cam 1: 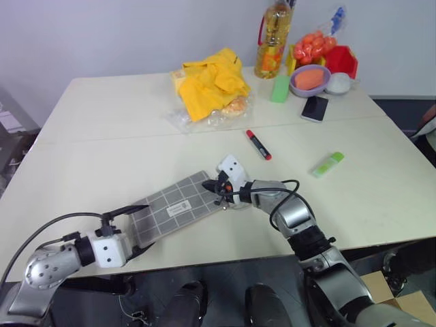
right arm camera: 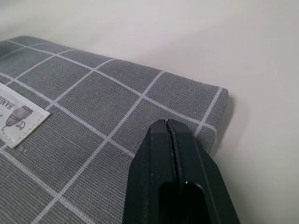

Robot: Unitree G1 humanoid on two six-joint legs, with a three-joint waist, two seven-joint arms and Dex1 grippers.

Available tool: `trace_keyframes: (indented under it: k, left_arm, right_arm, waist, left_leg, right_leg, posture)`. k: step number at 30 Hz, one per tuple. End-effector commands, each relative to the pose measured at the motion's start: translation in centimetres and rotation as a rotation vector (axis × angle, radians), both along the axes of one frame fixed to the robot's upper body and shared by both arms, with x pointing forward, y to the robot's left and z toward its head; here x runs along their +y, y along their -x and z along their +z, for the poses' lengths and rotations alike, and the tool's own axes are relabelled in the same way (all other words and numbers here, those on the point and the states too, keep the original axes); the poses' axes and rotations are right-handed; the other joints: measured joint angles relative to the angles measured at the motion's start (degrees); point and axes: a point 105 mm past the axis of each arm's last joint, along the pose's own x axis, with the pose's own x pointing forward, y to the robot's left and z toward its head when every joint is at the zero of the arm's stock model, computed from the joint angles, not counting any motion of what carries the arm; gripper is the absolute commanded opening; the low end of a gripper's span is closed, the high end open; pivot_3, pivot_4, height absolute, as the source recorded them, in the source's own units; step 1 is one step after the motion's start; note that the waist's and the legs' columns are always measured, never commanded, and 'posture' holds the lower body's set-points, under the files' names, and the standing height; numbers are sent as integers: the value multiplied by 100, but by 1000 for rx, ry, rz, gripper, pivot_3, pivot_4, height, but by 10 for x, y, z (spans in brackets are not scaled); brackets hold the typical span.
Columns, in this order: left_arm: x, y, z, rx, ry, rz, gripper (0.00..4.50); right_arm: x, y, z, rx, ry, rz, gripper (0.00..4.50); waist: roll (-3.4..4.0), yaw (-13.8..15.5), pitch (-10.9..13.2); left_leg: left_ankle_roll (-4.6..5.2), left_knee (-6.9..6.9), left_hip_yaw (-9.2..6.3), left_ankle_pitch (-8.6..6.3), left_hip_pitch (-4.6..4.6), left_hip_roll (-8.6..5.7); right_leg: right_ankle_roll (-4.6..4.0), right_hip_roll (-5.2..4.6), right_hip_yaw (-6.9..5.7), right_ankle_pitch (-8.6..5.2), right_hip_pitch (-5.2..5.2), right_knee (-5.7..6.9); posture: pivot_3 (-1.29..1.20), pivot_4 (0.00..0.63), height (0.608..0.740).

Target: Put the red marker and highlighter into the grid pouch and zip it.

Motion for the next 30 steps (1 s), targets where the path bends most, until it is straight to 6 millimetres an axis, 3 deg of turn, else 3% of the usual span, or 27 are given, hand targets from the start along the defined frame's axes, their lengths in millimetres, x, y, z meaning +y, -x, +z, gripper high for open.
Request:
trace_keyframes:
  k: [1,8,10,14,18,21,27,30]
  left_arm:
    - [-8,5,-8,-12,-41,-90,3633]
    - [-1,-3,-7,-29,-19,-82,63]
    - [0,-5,-3,-32,16,-57,63]
    - [-1,-11,10,19,204,63,63]
    - [-5,-19,24,78,394,169,63]
    - [-11,-28,34,86,498,233,0]
    - [-28,-43,40,86,599,274,0]
    - [-33,-45,41,85,600,265,0]
  right_arm:
    - [-5,-5,1,-13,10,-31,0]
    - [-4,-7,4,-32,14,-25,0]
    - [-3,-8,7,-45,7,-27,0]
    - [-10,-20,33,-146,-47,-61,0]
    - [-31,-29,67,-244,-84,-60,0]
    - [-57,-27,87,-242,-99,-24,854]
    - [-88,-19,78,-188,-57,-22,3949]
    - [-85,-18,74,-155,-76,-40,3949]
  waist:
    - [0,-5,0]
    - [2,2,0]
    - [2,-11,0]
    - [3,-19,2]
    - [7,-6,5]
    - [5,17,5]
    - [3,-6,4]
    - [4,-29,4]
  left_leg:
    - [0,-2,1,0,0,0]
    - [0,-3,-1,1,5,0]
    - [0,-5,0,1,8,0]
    - [0,-5,0,1,7,0]
    - [0,-4,-1,2,6,1]
    - [0,-2,-1,2,6,0]
    - [0,-5,0,1,5,2]
    - [0,-5,3,2,0,5]
  right_leg:
    - [0,-1,0,0,-1,0]
    - [1,1,0,0,2,2]
    - [1,1,0,0,3,3]
    - [2,2,2,0,1,3]
    - [2,4,2,0,0,6]
    - [2,2,1,0,3,3]
    - [3,2,1,0,9,4]
    - [2,-1,4,0,18,5]
  posture:
    - [0,150,740]
    - [0,150,740]
    - [0,150,740]
    - [0,150,740]
    - [0,150,740]
    - [0,150,740]
    - [0,150,740]
    - [0,150,740]
